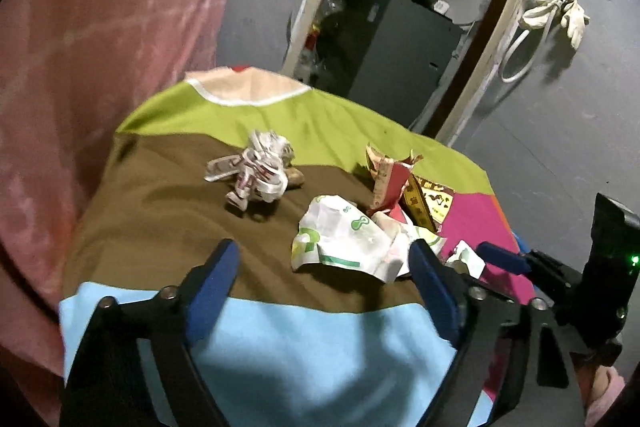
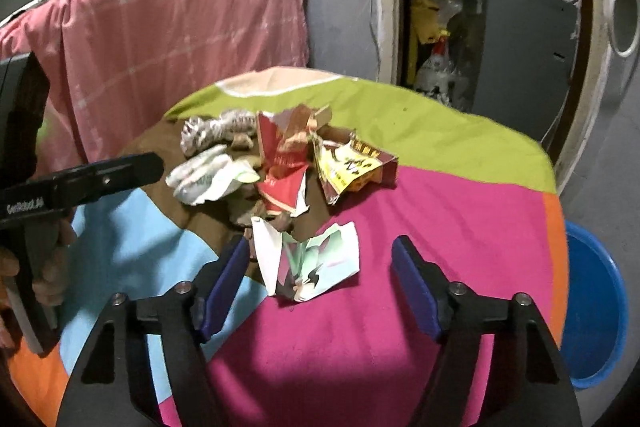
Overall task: Collect trash
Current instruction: 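Grasp the white-and-green paper with the left tool while the right tool grasps another paper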
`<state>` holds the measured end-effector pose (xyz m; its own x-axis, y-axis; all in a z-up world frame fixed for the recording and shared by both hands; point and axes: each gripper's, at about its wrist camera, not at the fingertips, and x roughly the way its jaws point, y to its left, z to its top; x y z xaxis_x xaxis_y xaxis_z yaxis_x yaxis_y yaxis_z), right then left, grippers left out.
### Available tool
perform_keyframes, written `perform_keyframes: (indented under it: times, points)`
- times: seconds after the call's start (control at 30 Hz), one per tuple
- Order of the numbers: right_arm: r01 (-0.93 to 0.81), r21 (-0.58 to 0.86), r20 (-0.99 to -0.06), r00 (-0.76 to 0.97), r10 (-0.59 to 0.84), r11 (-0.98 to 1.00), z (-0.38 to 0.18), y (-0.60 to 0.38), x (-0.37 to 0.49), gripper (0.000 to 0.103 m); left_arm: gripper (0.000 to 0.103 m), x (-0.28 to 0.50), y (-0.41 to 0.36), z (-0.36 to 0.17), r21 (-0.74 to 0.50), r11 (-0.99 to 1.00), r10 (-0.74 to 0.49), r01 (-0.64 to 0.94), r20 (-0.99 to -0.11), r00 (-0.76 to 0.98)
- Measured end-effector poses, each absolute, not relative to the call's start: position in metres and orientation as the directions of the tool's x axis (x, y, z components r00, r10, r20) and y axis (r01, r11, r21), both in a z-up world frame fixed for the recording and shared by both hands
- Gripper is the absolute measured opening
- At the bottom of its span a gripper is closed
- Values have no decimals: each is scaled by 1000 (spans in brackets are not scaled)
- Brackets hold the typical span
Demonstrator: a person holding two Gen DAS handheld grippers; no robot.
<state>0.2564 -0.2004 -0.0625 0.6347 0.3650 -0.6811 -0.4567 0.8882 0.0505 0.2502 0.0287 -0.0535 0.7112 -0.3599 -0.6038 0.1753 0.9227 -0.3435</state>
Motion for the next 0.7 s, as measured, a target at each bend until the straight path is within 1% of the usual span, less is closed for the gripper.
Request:
perform_keyframes:
  times: [0.1, 0.2, 0.23, 0.27, 0.3, 0.37, 0.5, 0.6, 0.67, 0.7]
  points:
    - [-460, 70, -697, 612, 373, 885, -69, -201, 261, 51, 73, 258, 26, -56, -356, 915, -380, 188, -613, 692]
    - [-460, 86, -697, 606, 383, 884, -70, -204, 261, 46, 66, 263, 25, -56, -364, 911, -392, 195, -617, 682]
    - [-458, 87, -696, 607, 383, 885, -70, -205, 261, 45, 61, 265, 25, -57, -365, 910, -396, 198, -619, 678]
    - [-456, 87, -695, 609, 382, 886, -70, -206, 262, 41, 57, 266, 23, -57, -367, 908, -400, 200, -621, 674]
    - [-453, 92, -694, 609, 384, 887, -70, -208, 262, 39, 55, 267, 22, -58, -369, 907, -404, 203, -626, 667]
    - [-449, 106, -694, 605, 389, 887, -72, -211, 264, 39, 50, 270, 20, -61, -369, 907, -407, 205, -636, 655]
    - [-443, 119, -689, 607, 395, 888, -73, -214, 265, 38, 45, 274, 19, -63, -367, 907, -408, 207, -643, 648]
    - [-443, 128, -685, 607, 402, 888, -73, -216, 265, 37, 36, 274, 16, -64, -365, 908, -406, 205, -648, 644]
    - [-441, 133, -683, 608, 405, 887, -73, -215, 265, 37, 27, 275, 15, -65, -368, 908, -406, 201, -653, 640]
    - [-441, 134, -682, 609, 405, 888, -73, -215, 265, 37, 26, 277, 15, -66, -371, 907, -407, 198, -653, 639]
